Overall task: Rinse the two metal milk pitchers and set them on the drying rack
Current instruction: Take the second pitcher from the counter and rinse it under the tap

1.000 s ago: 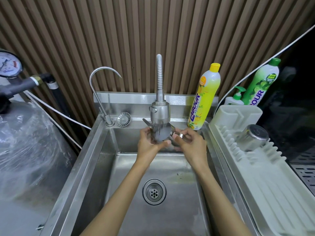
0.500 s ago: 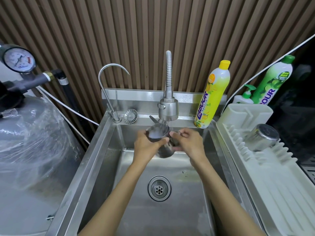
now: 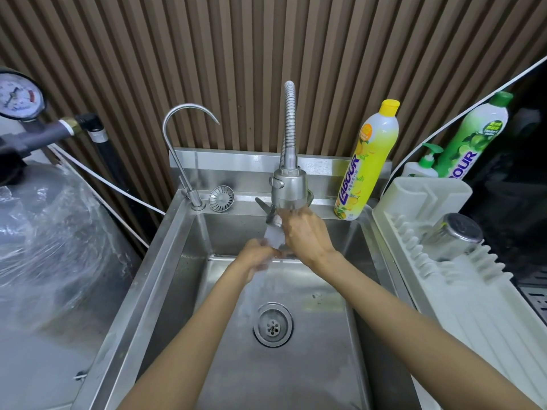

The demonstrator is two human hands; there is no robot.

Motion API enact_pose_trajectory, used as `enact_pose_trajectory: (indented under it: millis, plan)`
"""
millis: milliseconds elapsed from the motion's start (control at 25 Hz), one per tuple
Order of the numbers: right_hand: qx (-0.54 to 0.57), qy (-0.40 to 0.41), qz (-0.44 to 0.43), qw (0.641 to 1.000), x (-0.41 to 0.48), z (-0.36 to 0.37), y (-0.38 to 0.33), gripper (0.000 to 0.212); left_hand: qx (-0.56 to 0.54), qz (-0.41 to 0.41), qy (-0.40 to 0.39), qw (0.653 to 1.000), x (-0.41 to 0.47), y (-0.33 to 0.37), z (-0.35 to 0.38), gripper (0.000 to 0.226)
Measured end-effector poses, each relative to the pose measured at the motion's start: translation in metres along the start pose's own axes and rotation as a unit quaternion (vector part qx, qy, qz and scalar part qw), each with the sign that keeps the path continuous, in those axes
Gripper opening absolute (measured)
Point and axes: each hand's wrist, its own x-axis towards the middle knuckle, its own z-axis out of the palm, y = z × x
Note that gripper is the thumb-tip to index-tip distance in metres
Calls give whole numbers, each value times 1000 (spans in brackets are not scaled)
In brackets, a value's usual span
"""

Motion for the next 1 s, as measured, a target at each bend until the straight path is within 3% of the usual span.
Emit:
enact_pose_trajectory:
  millis: [160, 240, 320, 440, 560, 640, 720, 840, 920, 1000]
  plan:
    - [2, 80, -31, 996, -4, 8, 11, 31, 23, -2, 2, 1000, 0, -2, 1, 59]
    - [96, 90, 32, 991, -4, 15, 25, 16, 19, 6, -19, 1000, -6, 1, 3, 47]
    - [254, 84, 144, 953, -10, 18, 38, 7, -13, 22, -52, 998, -15, 4, 7, 36]
    - [532, 72, 263, 802, -28, 15, 41, 15, -78, 106, -31, 991, -22, 0, 17, 61]
    - [694, 50, 285, 659, -46, 18, 34, 22, -48, 236, 88, 967, -37, -2, 20, 81]
    - [774, 39, 285, 564, -53, 20, 28, 22, 12, 319, 117, 940, -47, -2, 15, 85]
    - [801, 23, 297, 519, -56, 21, 23, 19, 81, 369, 135, 916, -52, -2, 8, 83]
    - [766, -5, 331, 551, -58, 16, 17, 10, 190, 354, 201, 893, -62, 1, 5, 77]
    - [692, -23, 380, 613, -56, 7, 18, 15, 221, 301, 243, 895, -66, 3, 8, 67]
    - [581, -41, 422, 695, -51, -5, 23, 21, 219, 227, 217, 924, -61, 1, 10, 63]
